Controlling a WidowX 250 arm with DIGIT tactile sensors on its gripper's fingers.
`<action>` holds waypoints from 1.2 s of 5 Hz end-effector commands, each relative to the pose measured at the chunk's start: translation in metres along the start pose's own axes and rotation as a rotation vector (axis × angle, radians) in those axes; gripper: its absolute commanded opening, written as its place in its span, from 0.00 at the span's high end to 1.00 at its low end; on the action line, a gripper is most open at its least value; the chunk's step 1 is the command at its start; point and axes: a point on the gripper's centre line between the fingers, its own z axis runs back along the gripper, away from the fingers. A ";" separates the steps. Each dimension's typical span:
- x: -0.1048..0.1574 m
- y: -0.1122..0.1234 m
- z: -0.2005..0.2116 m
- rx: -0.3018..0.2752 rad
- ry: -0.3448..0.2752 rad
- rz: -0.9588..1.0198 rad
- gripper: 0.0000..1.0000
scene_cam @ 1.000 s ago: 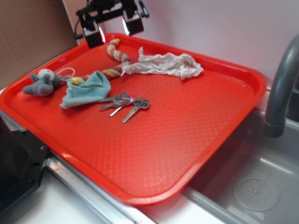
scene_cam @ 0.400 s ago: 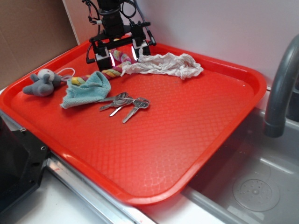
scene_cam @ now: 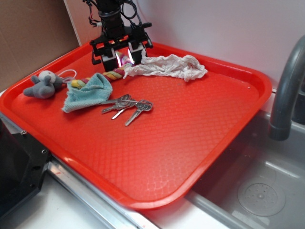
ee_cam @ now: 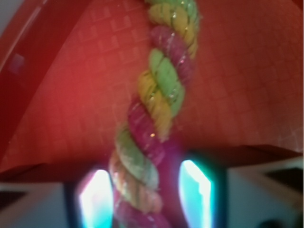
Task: Grab the multicolored rope.
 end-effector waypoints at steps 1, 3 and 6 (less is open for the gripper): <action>0.010 0.003 0.001 0.007 -0.028 0.036 1.00; 0.007 -0.002 0.085 0.047 -0.022 -0.047 1.00; -0.059 -0.011 0.213 -0.146 0.157 -0.550 1.00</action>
